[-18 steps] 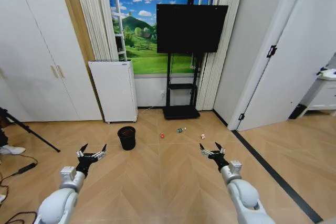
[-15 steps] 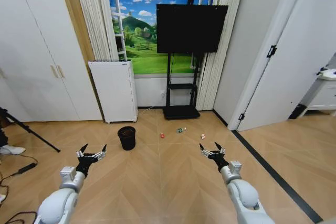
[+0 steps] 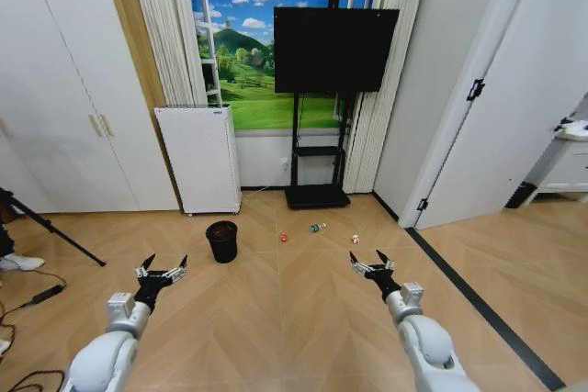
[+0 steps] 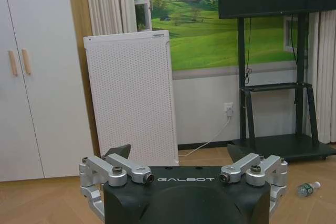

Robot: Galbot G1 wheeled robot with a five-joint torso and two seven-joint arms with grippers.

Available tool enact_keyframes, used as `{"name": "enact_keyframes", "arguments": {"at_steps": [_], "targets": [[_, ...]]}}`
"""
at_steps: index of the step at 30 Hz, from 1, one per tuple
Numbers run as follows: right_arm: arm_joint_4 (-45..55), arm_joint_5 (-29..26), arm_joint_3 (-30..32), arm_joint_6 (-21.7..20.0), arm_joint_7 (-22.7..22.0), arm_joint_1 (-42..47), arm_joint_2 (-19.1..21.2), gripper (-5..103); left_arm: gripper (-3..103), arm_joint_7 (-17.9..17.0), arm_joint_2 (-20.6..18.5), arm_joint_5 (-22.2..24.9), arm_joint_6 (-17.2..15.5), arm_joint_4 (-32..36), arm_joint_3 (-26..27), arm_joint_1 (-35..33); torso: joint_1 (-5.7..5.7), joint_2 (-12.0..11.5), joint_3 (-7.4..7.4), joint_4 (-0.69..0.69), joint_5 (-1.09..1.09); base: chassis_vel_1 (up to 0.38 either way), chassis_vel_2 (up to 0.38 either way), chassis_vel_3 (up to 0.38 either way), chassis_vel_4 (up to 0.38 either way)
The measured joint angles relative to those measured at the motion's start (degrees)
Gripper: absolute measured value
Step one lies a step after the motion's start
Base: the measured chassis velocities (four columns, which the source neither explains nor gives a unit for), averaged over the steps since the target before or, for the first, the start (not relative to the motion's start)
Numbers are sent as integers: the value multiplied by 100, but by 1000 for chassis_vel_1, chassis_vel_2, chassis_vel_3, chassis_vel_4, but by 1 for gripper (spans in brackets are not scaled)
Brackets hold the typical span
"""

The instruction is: Pick up the trash bin and place the garbage on the floor into it.

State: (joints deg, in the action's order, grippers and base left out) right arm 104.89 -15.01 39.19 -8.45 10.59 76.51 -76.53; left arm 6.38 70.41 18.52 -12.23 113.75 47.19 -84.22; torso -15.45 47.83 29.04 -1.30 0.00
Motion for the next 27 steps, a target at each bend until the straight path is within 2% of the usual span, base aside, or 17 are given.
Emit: {"name": "enact_keyframes", "arguments": {"at_steps": [11,14,27], "targets": [[-32,-4,5,22,1,-20,12,100,100,46,17,-25,-25,10,-3,-7,0,0,0,1,0,0,0,0,0],[-56,-41,1,34,1,-28,15,100,100,-33,44,-99,143,-42,-34,30,0,0,0,0,0,0,0,0,0],[-98,-51,13,-21,9,-49,21,100,100,6,89,-233,140,-17,-52,-16,0,0,0,0,0,0,0,0,0]]}}
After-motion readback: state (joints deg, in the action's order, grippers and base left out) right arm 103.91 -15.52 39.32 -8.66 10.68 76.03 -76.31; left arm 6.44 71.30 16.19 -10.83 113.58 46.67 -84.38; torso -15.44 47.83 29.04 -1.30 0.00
